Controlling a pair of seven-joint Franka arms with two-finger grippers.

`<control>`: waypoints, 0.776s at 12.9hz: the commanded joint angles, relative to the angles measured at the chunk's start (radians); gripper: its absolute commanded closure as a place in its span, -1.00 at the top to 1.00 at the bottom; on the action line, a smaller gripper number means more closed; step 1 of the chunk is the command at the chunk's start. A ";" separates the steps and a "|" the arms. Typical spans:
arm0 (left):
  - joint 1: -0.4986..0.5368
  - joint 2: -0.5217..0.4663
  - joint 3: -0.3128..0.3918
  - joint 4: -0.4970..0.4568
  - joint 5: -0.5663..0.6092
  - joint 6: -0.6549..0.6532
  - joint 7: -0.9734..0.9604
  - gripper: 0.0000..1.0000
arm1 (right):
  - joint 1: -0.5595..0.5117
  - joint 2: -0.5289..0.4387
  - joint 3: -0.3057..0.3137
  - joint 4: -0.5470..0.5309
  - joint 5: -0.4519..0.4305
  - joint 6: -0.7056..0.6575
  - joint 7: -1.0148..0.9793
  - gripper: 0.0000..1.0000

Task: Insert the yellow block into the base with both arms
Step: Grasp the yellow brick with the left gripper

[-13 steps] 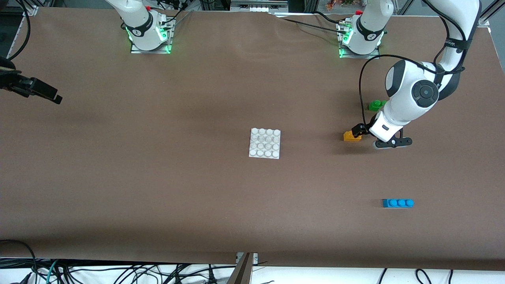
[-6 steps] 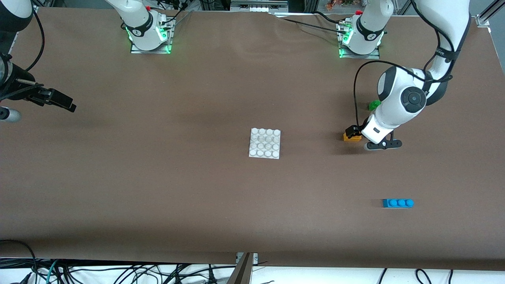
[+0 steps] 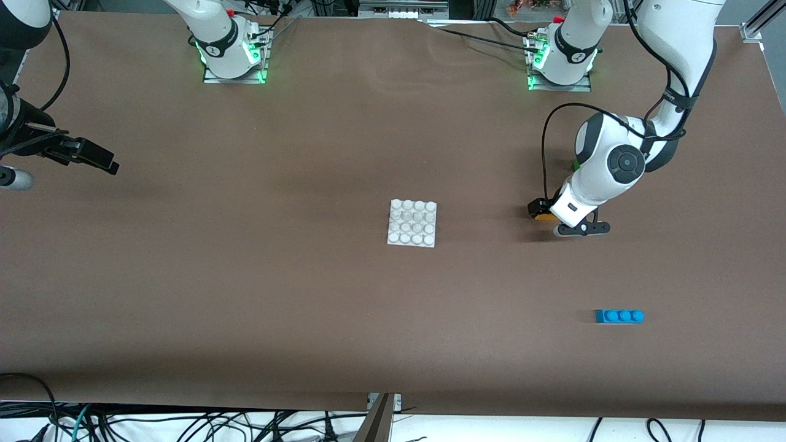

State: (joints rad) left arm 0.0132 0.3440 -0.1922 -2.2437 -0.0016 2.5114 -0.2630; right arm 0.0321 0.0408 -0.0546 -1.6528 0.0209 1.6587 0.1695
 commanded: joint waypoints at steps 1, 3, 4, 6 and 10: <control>-0.002 0.009 0.008 0.001 -0.005 0.007 0.024 1.00 | -0.004 -0.016 0.005 -0.009 -0.016 -0.002 0.005 1.00; -0.002 0.029 0.016 0.003 -0.006 0.010 0.076 1.00 | -0.004 -0.016 0.005 -0.009 -0.015 -0.003 0.005 1.00; -0.002 0.035 0.023 0.001 -0.006 0.032 0.083 1.00 | -0.004 -0.016 0.005 -0.009 -0.015 -0.003 0.004 1.00; -0.002 0.038 0.027 0.001 -0.006 0.035 0.083 1.00 | -0.004 -0.016 0.005 -0.009 -0.015 -0.003 0.005 1.00; -0.002 0.035 0.025 -0.010 -0.008 0.030 0.082 0.71 | -0.004 -0.016 0.005 -0.009 -0.012 -0.005 0.004 1.00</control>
State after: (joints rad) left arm 0.0140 0.3844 -0.1704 -2.2440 -0.0015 2.5350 -0.2070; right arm 0.0321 0.0408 -0.0546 -1.6528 0.0207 1.6584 0.1695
